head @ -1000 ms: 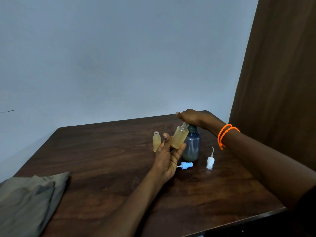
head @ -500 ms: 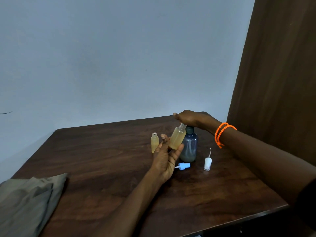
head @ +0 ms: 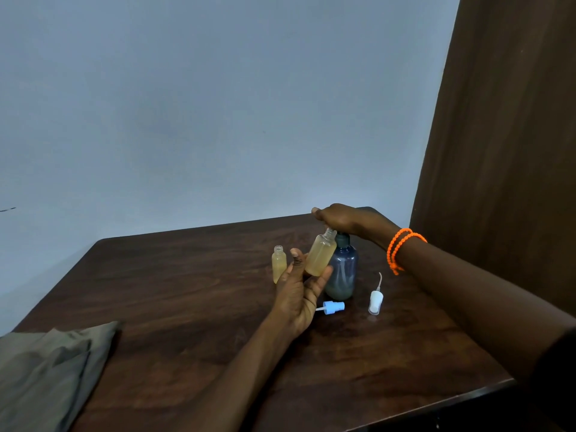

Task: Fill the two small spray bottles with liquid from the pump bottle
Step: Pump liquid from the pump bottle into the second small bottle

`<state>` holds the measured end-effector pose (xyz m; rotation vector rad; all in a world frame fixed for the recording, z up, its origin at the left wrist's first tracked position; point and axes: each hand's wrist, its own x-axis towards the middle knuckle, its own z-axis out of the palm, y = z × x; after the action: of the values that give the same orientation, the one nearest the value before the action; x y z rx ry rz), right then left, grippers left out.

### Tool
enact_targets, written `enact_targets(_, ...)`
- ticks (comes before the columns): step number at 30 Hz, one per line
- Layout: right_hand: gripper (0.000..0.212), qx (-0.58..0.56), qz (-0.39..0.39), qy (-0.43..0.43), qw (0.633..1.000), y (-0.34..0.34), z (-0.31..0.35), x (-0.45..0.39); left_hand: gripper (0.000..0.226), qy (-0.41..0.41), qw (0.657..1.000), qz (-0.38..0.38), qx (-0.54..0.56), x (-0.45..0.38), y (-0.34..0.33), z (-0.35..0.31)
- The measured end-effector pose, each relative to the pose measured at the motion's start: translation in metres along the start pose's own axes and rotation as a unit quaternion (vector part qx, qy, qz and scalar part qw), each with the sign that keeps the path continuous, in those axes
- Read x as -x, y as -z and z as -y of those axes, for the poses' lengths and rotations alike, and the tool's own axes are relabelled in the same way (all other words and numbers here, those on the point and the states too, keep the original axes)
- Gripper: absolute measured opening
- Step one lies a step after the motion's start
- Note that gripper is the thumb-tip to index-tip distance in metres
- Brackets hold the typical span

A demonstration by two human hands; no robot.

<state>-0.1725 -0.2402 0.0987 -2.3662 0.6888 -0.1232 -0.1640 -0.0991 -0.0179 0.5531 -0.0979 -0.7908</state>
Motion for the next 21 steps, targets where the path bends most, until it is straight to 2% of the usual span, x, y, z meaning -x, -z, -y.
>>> enact_targets(4,0.05,-0.004,-0.014,0.004,1.0,-0.0038,-0.002,0.0029,0.026,-0.001,1.0,-0.007,-0.007,0.0007,0.0001,0.0006)
enact_targets(8,0.055,0.004,0.01,-0.005,1.0,0.0023,0.0046,0.007,0.045,-0.004,1.0,-0.009,0.003,0.0029,-0.0016,-0.0011)
enact_targets(13,0.048,0.001,0.011,-0.008,1.0,0.0017,0.0031,0.0001,0.024,-0.007,1.0,-0.004,0.007,-0.0028,0.0013,-0.0004)
enact_targets(17,0.048,0.007,0.007,-0.011,1.0,-0.0017,0.0007,0.0019,0.032,-0.002,1.0,-0.001,-0.003,-0.0015,0.0008,0.0011)
enact_targets(21,0.051,0.008,0.024,-0.013,1.0,0.0041,0.0051,0.0058,0.031,0.003,1.0,-0.006,0.005,0.0005,-0.0003,0.0006)
